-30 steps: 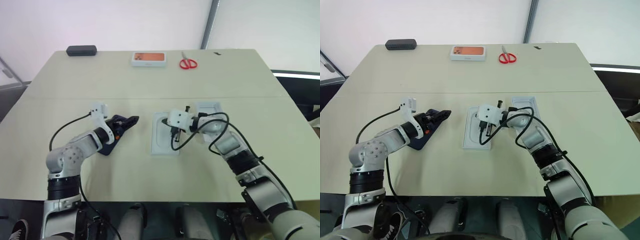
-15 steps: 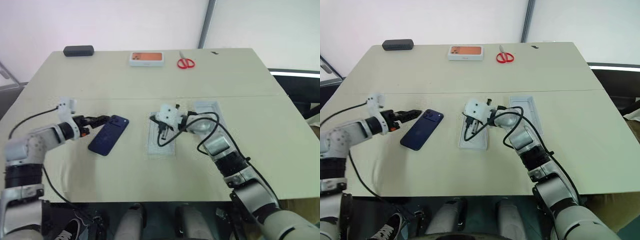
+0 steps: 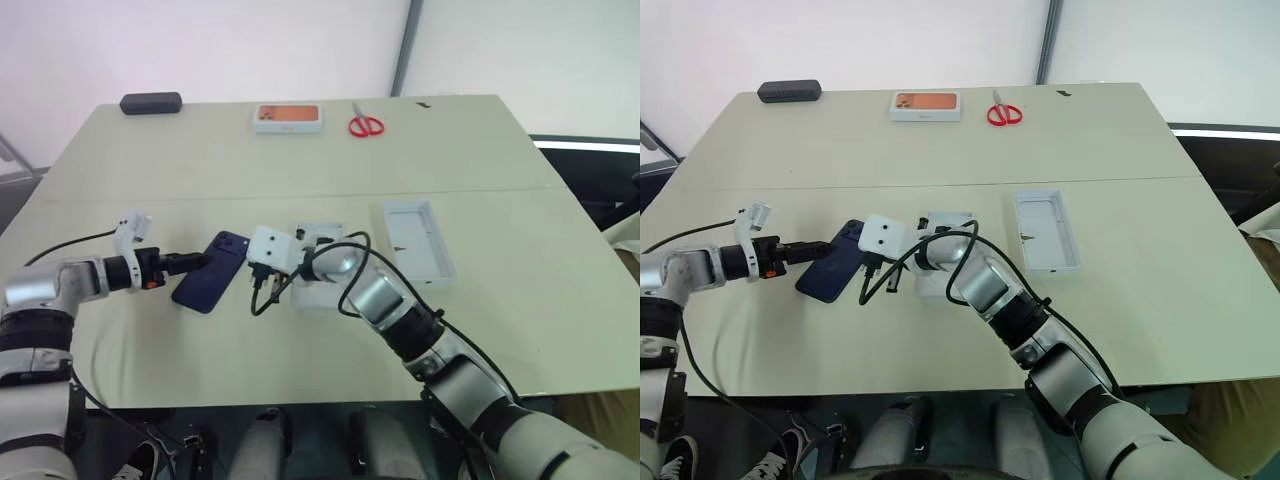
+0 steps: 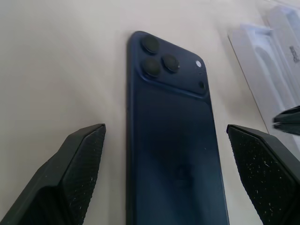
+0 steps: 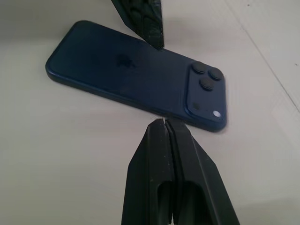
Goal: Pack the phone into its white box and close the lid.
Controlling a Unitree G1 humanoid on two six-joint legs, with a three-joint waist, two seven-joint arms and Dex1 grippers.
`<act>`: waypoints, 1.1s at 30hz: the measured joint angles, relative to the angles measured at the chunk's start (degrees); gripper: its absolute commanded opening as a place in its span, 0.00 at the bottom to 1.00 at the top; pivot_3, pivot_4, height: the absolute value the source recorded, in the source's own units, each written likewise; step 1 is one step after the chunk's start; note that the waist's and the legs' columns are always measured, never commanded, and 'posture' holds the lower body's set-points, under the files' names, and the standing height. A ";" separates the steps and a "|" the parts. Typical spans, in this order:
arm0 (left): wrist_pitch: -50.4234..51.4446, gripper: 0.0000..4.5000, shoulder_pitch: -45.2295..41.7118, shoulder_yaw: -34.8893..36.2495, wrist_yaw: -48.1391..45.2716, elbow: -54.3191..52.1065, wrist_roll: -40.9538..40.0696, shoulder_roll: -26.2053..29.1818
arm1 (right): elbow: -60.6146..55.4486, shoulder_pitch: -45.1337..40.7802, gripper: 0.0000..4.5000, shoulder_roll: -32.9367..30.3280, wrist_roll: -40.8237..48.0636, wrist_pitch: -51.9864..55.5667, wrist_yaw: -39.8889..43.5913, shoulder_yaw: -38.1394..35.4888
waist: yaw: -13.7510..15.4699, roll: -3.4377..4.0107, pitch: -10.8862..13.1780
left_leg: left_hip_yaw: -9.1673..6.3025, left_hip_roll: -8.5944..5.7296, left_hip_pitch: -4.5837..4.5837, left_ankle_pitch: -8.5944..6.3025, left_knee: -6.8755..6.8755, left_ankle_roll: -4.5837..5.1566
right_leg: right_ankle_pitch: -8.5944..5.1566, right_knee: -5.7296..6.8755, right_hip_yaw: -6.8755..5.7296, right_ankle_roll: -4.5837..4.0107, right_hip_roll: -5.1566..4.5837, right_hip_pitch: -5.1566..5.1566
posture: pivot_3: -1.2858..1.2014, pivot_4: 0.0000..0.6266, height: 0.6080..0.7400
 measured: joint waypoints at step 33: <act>2.24 0.97 0.44 -2.76 -8.71 -4.60 6.11 -2.42 | 10.46 -3.32 0.01 -1.08 -6.33 -5.55 -2.34 3.13 | 0.00 0.10 -0.10 | -0.02 -0.04 0.14 0.00 0.01 0.00 | -0.01 0.02 -0.01 0.02 -0.03 0.17 | 0.52 0.24 1.00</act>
